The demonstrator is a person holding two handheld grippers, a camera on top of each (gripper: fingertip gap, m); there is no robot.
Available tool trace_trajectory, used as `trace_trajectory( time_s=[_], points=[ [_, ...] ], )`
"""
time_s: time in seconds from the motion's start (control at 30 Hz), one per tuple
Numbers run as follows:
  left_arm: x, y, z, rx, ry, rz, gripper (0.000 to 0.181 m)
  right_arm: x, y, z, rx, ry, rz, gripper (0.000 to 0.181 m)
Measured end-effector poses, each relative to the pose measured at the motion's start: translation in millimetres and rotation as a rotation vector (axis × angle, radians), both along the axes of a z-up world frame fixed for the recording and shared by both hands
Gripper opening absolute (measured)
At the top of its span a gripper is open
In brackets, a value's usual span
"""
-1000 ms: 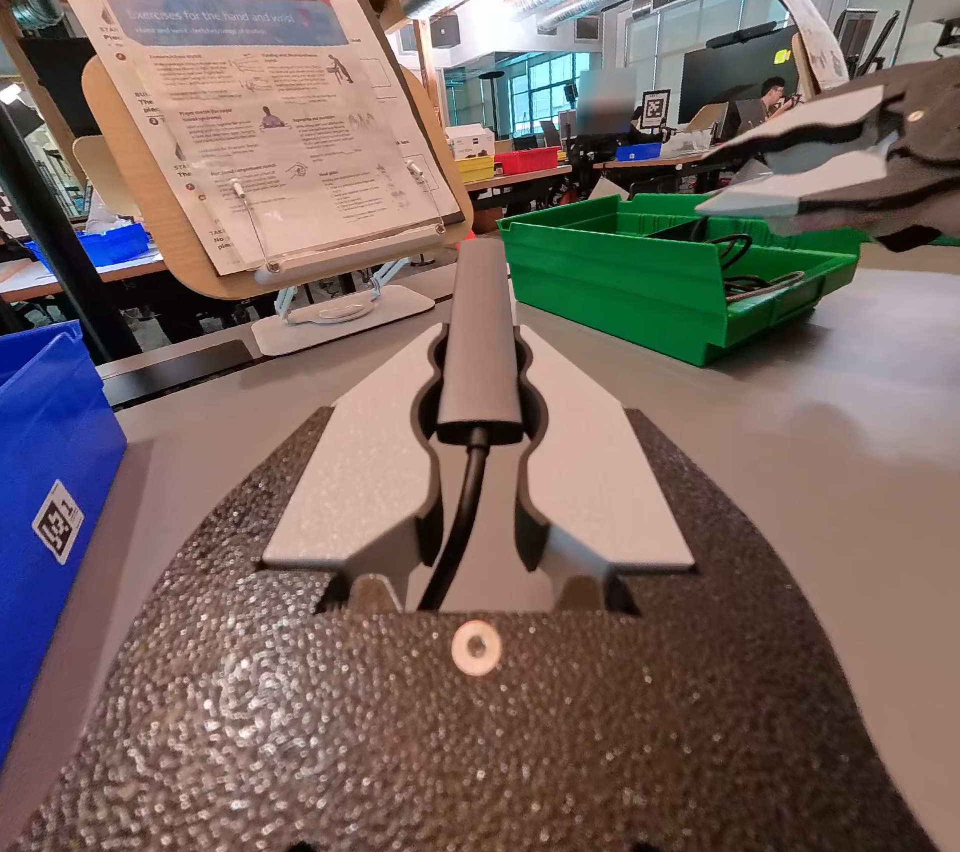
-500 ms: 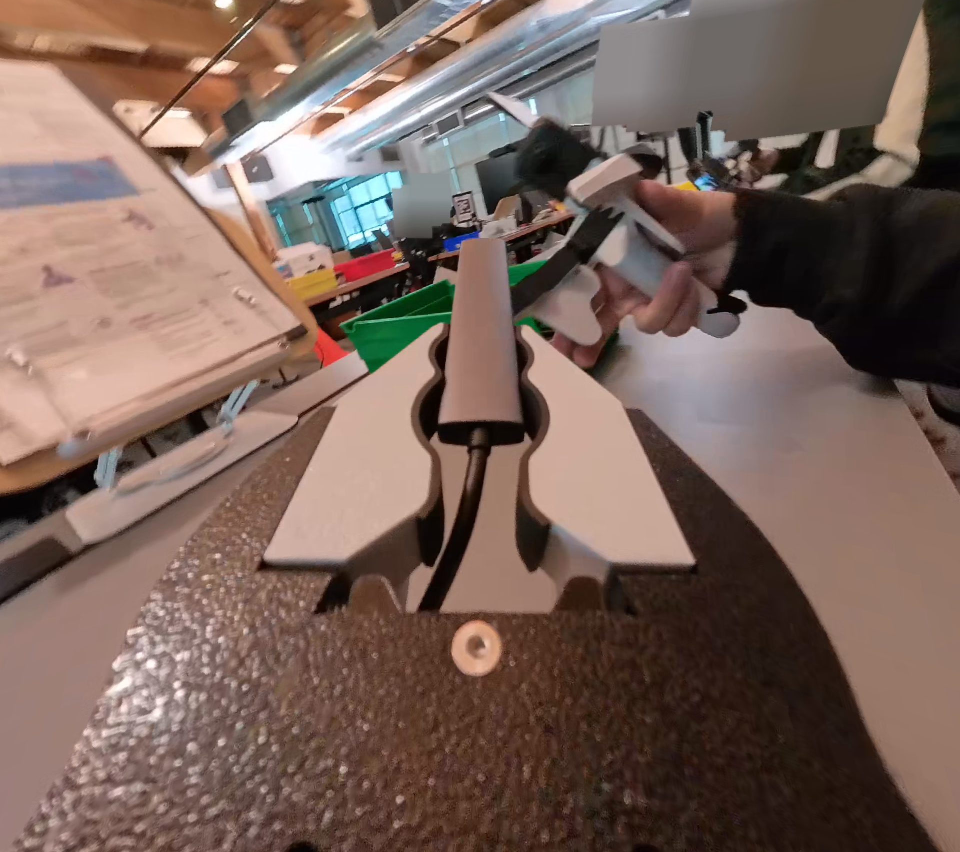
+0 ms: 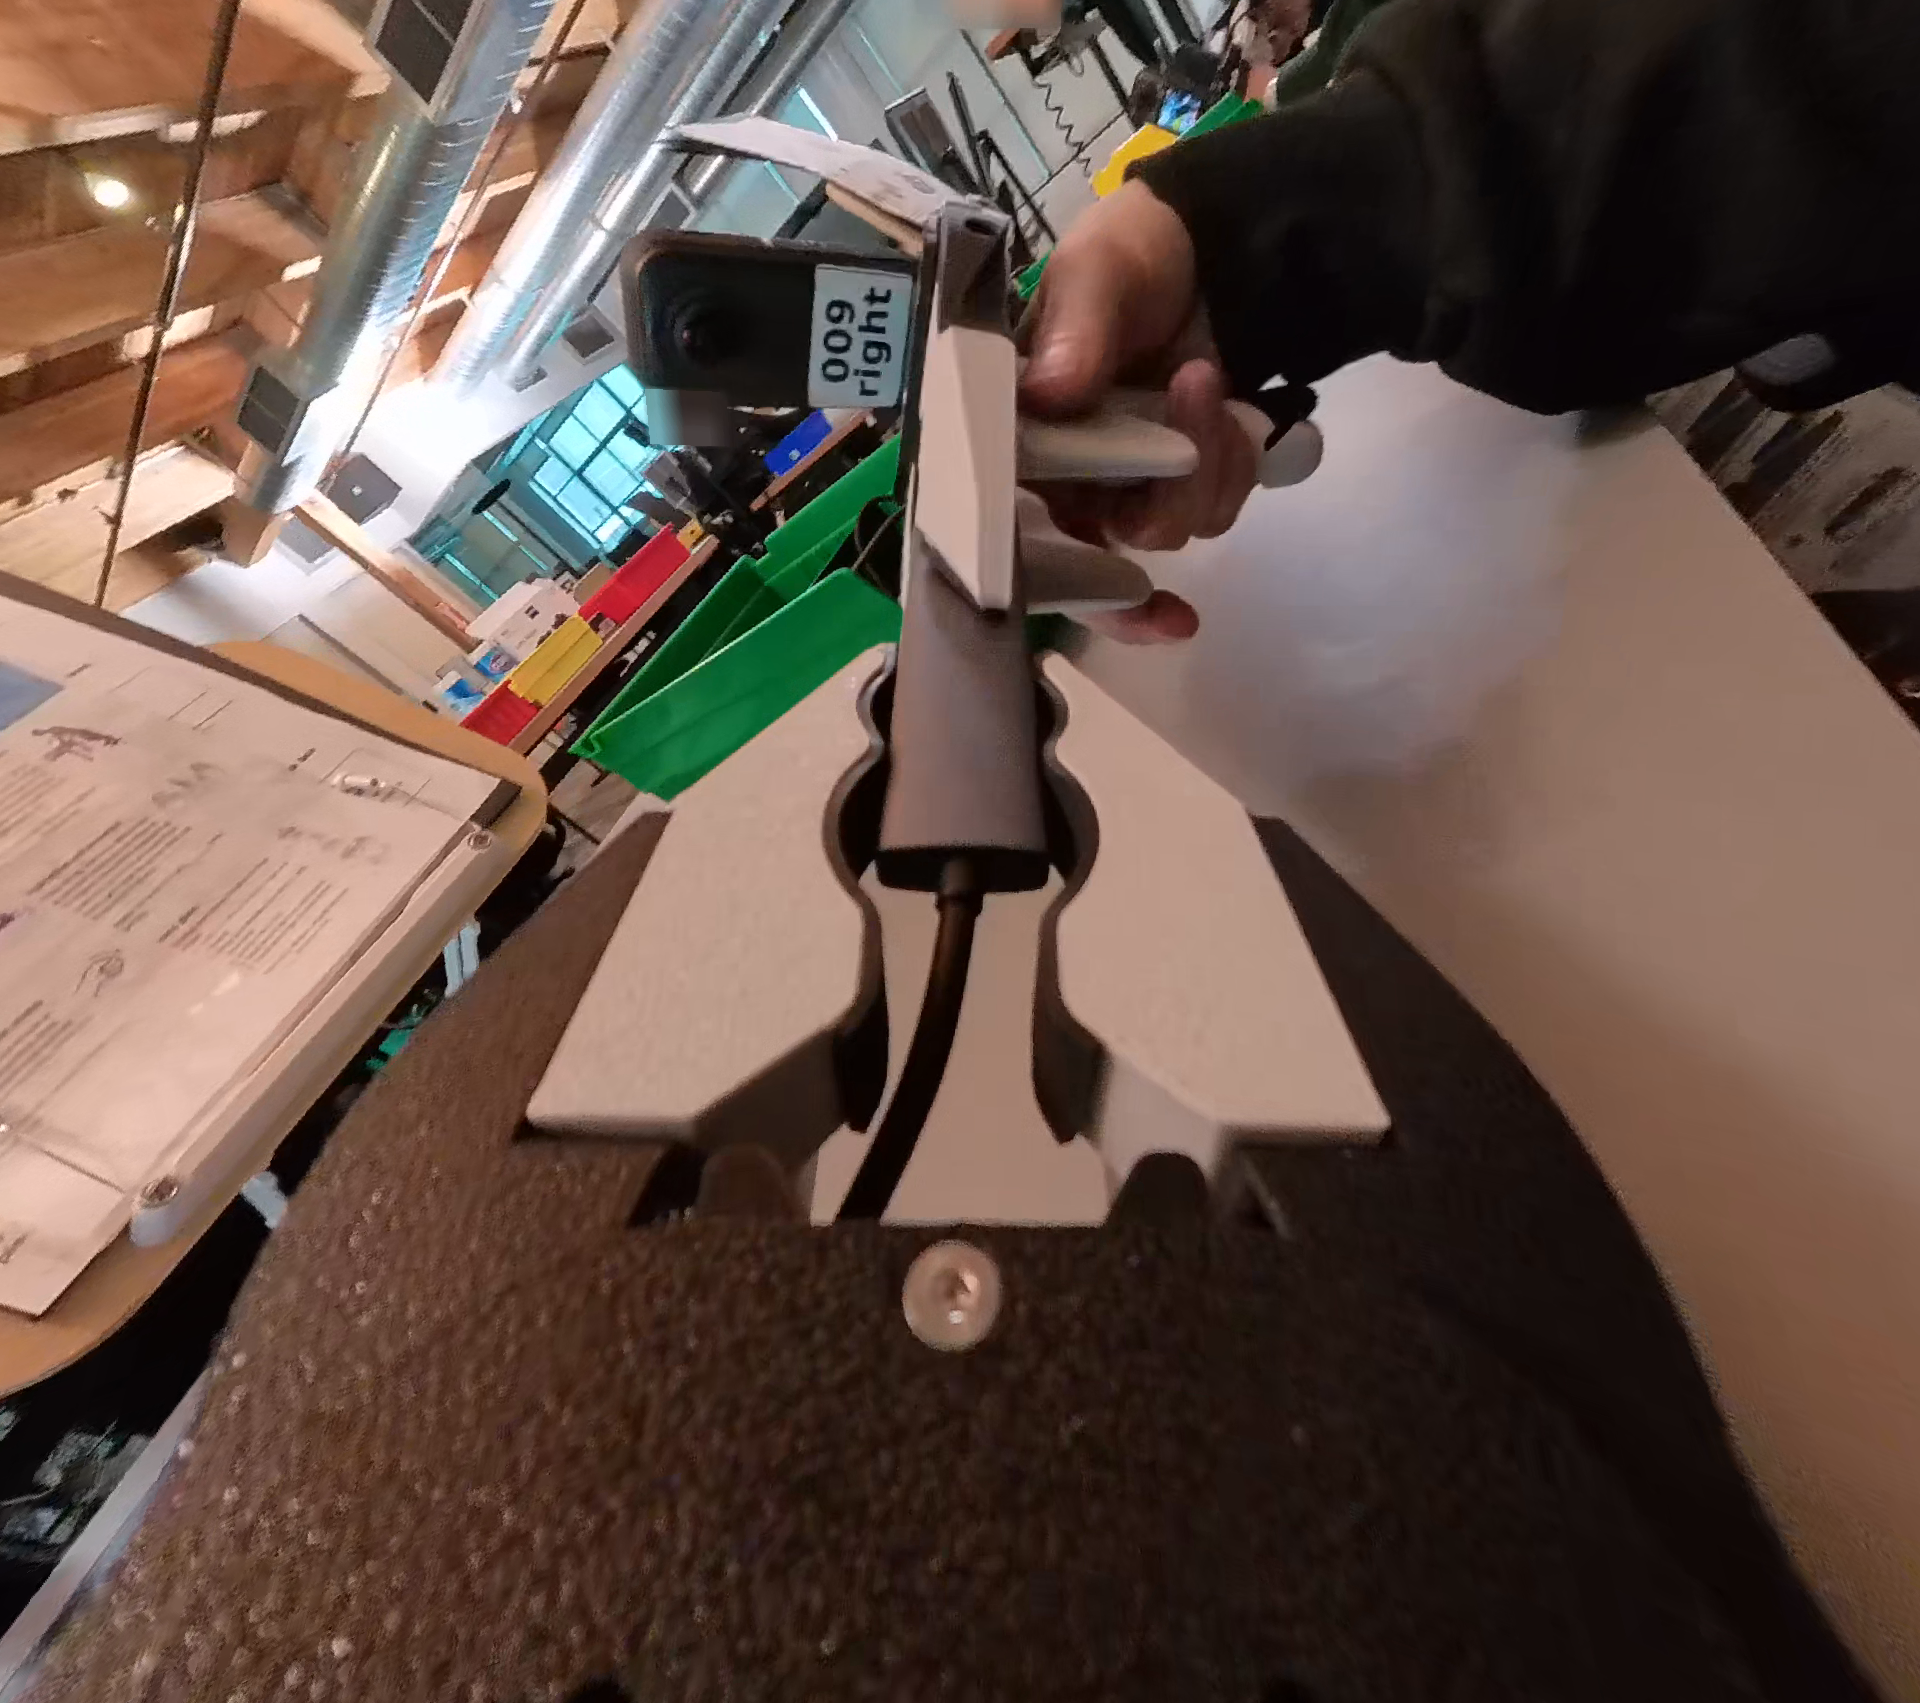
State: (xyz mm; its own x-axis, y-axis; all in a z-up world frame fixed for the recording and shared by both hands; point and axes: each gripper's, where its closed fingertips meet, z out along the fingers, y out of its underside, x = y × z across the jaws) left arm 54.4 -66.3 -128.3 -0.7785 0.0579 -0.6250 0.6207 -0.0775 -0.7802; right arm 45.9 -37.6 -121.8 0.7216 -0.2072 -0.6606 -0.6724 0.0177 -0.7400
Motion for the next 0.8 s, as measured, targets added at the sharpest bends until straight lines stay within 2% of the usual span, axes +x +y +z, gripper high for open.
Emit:
trace_trajectory(
  time_s=[0.1,0.2,0.23,0.27,0.3,0.37,0.43,0.53,0.6,0.7,0.8],
  points=[
    [4.6,-0.4,-1.2,-0.001,-0.008,0.033,0.022,3.0,-0.5,-1.0,-0.034,-0.025,0.001,0.008],
    [12.3,4.4,18.0,-0.125,0.013,0.106,0.054,13.7,-12.9,3.3,-0.091,-0.087,-0.088,0.008],
    [12.5,7.3,25.1,-0.17,0.023,0.11,0.068,20.5,-23.2,8.8,-0.092,-0.103,-0.148,0.008],
    [15.0,10.5,32.0,-0.217,0.032,0.129,0.073,29.0,-36.5,13.5,-0.114,-0.134,-0.231,0.008],
    [19.1,14.6,38.9,-0.266,0.03,0.162,0.073,41.2,-55.4,21.2,-0.144,-0.186,-0.357,0.008],
    [27.0,27.0,56.1,-0.386,-0.008,0.242,0.077,44.5,-84.8,41.7,-0.165,-0.242,-0.494,0.008],
    [32.6,34.3,63.1,-0.437,-0.027,0.289,0.073,49.0,-121.3,64.8,-0.226,-0.344,-0.697,0.008],
    [44.3,19.5,39.6,-0.294,0.031,0.313,0.067,47.6,-175.2,78.5,-0.51,-0.488,-0.919,0.008],
    [47.5,10.5,24.3,-0.199,0.04,0.325,0.064,50.4,-211.5,77.9,-0.752,-0.531,-0.997,0.008],
    [48.8,4.9,12.9,-0.13,0.034,0.339,0.061,67.7,-262.4,76.3,-1.09,-0.513,-0.991,0.008],
    [51.3,5.0,11.3,-0.121,0.062,0.343,0.057,91.2,-302.4,68.8,-1.329,-0.38,-0.885,0.008]
  ],
)
